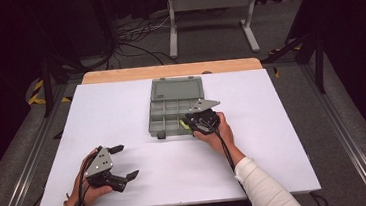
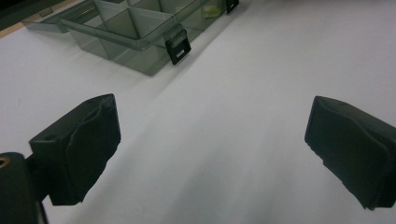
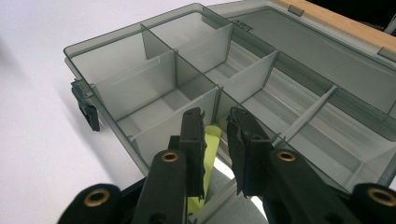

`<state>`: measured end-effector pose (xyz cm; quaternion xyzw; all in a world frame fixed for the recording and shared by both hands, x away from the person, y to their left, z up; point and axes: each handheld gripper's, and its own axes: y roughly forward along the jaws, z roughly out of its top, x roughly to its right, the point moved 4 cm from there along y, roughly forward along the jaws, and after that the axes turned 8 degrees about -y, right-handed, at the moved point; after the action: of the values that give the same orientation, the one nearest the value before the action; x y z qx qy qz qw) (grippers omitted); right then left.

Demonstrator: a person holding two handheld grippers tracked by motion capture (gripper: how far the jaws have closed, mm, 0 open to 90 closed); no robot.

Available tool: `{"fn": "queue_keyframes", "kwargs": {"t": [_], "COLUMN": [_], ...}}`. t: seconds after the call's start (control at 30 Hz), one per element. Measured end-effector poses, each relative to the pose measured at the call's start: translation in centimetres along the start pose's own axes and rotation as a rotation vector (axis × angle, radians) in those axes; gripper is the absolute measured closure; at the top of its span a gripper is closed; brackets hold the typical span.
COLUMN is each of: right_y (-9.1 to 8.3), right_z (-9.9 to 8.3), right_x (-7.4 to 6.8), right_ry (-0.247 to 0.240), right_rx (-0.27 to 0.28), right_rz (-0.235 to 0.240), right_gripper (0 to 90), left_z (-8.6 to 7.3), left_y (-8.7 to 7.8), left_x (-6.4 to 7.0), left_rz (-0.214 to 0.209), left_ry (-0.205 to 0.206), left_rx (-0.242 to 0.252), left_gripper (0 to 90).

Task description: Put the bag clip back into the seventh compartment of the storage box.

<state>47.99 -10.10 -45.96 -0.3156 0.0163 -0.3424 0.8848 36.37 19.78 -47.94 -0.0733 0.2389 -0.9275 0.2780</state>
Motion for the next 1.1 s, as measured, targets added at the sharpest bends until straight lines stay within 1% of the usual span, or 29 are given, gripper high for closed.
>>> {"fn": "queue_keyframes", "kwargs": {"t": [0.2,0.37,0.47,0.6,0.63,0.67,0.77,0.8,0.83,1.0,1.1], "right_y": [-0.1,-0.6,-1.1,-2.0,-2.1,-2.3,-2.8,-2.9,-2.9,-3.7,-4.1], "right_z": [0.0,0.2,0.3,0.6,0.6,0.7,0.7,0.7,0.7,0.6,0.7], "right_x": [0.0,0.1,0.3,0.5,0.5,0.6,0.6,0.6,0.6,0.7,0.7], "right_ry": [-0.005,-0.011,-0.014,-0.018,-0.019,-0.024,-0.048,-0.048,-0.048,-0.080,-0.082], "right_rx": [0.005,0.020,0.038,0.075,0.082,0.090,0.107,0.109,0.109,0.124,0.132], "right_rz": [0.000,-0.007,-0.010,-0.013,-0.011,-0.008,-0.011,-0.007,-0.007,-0.018,-0.018], "right_gripper": [75.8,75.6,75.0,74.5,74.3,74.0,73.5,72.9,72.9,71.0,70.1], "left_z": [0.0,0.0,0.0,0.1,0.1,0.1,0.2,0.2,0.2,0.2,0.2], "left_y": [0.0,-0.1,-0.1,-0.1,-0.1,-0.1,-0.2,-0.2,-0.2,-0.3,-0.3], "left_x": [0.0,-0.1,-0.1,-0.1,-0.1,-0.2,-0.3,-0.4,-0.4,-0.5,-0.4], "left_rz": [0.004,0.006,0.010,0.019,0.019,0.021,0.046,0.057,0.057,0.066,0.065], "left_ry": [0.005,0.003,0.001,0.000,-0.006,-0.009,-0.018,-0.022,-0.022,-0.026,-0.018], "left_rx": [-0.004,0.002,0.003,0.006,0.006,0.008,0.017,0.022,0.022,0.019,0.014], "left_gripper": [4.2,4.2,4.2,4.7,4.8,5.0,5.5,5.5,6.1,6.8,6.8]}}
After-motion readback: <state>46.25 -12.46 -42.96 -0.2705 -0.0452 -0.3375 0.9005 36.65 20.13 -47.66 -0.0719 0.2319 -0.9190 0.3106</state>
